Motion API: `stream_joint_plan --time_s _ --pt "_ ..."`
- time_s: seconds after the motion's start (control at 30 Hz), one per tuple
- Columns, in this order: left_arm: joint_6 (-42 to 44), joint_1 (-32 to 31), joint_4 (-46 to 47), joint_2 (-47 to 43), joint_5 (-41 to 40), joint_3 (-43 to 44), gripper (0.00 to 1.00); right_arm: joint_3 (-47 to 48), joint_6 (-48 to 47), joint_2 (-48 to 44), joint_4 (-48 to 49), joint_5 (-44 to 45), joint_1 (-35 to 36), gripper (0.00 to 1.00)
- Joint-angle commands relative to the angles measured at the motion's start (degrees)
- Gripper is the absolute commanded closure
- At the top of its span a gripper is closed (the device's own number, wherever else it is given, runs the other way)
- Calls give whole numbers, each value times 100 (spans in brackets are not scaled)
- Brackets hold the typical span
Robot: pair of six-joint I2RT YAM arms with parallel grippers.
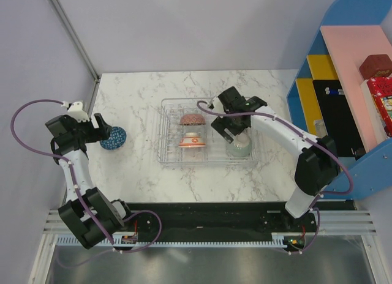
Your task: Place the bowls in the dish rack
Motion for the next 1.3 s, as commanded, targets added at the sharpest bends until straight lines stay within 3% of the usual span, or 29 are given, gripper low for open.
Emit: stream_joint_plan --time_s 0.0,0.1,0.17,0.27,0.43,0.53,0.87,1.0,1.13,1.17,1.27 --pt "-26 32 318 182 170 239 8 482 94 -218 478 -283 -261 9" --pt "263 32 353 621 65 406 18 465 191 28 620 -11 -314 11" --pt "613 41 353 1059 -197 572 33 456 253 282 620 -62 -349 13" --pt "948 50 450 1474 -680 766 45 377 297 485 699 -317 -376 14" --pt "1117 41 371 2151 -761 1047 32 342 315 618 787 -440 -385 15" --pt "1178 41 397 2441 -788 1100 30 298 279 600 805 -528 -393 15" --pt "1451 32 406 3338 -762 1162 39 342 279 521 761 -476 -411 15" --pt "1565 -11 397 3426 -700 1092 53 386 271 504 726 -458 -411 15" --pt "1609 -47 388 3391 -665 1013 92 386 306 486 699 -405 -437 16" --pt "1618 -38 371 3365 -656 1004 98 377 323 477 708 -388 -446 16" --pt "1583 -38 327 3268 -568 951 98 368 428 495 769 -457 -542 17"
